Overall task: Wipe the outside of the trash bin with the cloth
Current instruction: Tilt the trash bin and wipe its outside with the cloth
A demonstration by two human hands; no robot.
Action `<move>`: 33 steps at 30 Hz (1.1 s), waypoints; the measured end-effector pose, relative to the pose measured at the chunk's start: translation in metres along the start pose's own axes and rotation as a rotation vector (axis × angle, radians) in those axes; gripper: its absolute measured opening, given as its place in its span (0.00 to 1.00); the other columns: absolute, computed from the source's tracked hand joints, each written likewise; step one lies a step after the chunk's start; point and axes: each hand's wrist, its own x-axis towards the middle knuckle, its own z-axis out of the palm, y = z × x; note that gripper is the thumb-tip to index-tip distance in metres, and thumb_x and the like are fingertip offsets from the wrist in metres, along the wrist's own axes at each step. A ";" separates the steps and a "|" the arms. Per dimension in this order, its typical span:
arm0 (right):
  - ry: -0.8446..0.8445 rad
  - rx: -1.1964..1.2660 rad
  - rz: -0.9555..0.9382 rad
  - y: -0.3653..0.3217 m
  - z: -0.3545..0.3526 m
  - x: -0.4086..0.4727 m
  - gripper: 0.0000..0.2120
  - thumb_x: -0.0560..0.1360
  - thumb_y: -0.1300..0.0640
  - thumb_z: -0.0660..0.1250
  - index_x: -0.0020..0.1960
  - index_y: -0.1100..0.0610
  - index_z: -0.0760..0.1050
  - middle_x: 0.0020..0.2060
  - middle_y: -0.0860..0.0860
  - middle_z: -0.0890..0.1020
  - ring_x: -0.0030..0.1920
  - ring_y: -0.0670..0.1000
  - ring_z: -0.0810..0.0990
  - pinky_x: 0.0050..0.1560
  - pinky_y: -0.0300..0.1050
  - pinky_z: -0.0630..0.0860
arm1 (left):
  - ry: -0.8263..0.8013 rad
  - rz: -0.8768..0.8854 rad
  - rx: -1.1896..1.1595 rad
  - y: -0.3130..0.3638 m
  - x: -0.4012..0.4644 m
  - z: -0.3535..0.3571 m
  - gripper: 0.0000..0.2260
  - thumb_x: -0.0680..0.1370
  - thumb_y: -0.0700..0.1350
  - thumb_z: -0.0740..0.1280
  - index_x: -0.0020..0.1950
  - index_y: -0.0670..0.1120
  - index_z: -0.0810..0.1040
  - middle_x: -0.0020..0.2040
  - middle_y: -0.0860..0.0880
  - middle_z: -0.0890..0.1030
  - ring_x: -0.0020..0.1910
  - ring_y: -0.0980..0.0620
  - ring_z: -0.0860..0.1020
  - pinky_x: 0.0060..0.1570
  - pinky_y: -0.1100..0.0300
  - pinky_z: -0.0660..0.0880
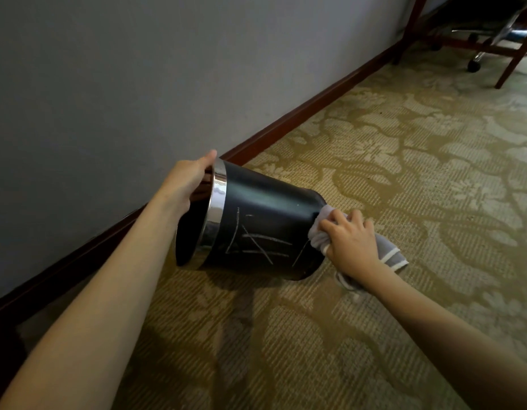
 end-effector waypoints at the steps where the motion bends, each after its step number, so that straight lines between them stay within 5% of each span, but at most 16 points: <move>1: -0.009 0.001 -0.003 0.002 0.001 0.002 0.11 0.68 0.57 0.69 0.51 0.54 0.77 0.50 0.55 0.77 0.49 0.62 0.72 0.42 0.55 0.70 | -0.058 -0.036 0.054 -0.002 0.001 -0.004 0.19 0.75 0.61 0.63 0.45 0.46 0.81 0.33 0.50 0.80 0.30 0.54 0.80 0.31 0.63 0.73; 6: -0.073 -0.045 -0.003 0.010 0.003 0.013 0.13 0.71 0.54 0.67 0.55 0.52 0.75 0.52 0.53 0.75 0.52 0.61 0.71 0.46 0.56 0.70 | -0.306 -0.018 0.326 -0.006 -0.004 -0.029 0.29 0.75 0.68 0.54 0.52 0.46 0.81 0.41 0.48 0.86 0.42 0.49 0.84 0.51 0.53 0.73; 13: -0.121 0.024 0.097 0.023 0.011 0.024 0.12 0.72 0.55 0.65 0.56 0.52 0.72 0.52 0.52 0.72 0.54 0.60 0.68 0.46 0.55 0.68 | -0.560 0.145 0.551 0.004 -0.028 -0.037 0.13 0.71 0.58 0.70 0.51 0.55 0.83 0.50 0.54 0.85 0.49 0.55 0.82 0.58 0.51 0.72; 17: -0.144 0.056 0.122 0.025 0.013 0.028 0.13 0.73 0.55 0.64 0.57 0.51 0.72 0.53 0.52 0.71 0.55 0.61 0.68 0.47 0.56 0.68 | -0.633 0.150 0.704 0.005 -0.033 -0.028 0.15 0.69 0.51 0.74 0.55 0.56 0.81 0.54 0.54 0.82 0.55 0.53 0.79 0.60 0.50 0.71; 26: -0.163 0.095 0.150 0.027 0.013 0.040 0.13 0.73 0.56 0.63 0.57 0.52 0.73 0.53 0.53 0.72 0.56 0.62 0.68 0.48 0.57 0.68 | -0.451 0.344 0.736 -0.003 -0.032 -0.023 0.04 0.72 0.44 0.72 0.44 0.54 0.83 0.41 0.56 0.84 0.45 0.59 0.81 0.50 0.57 0.75; 33: -0.196 0.119 0.188 0.032 0.016 0.039 0.12 0.74 0.55 0.63 0.57 0.51 0.73 0.54 0.52 0.72 0.58 0.61 0.67 0.51 0.58 0.68 | -0.419 0.417 0.714 -0.007 -0.033 -0.010 0.05 0.72 0.47 0.72 0.47 0.53 0.82 0.43 0.56 0.84 0.45 0.59 0.81 0.51 0.55 0.77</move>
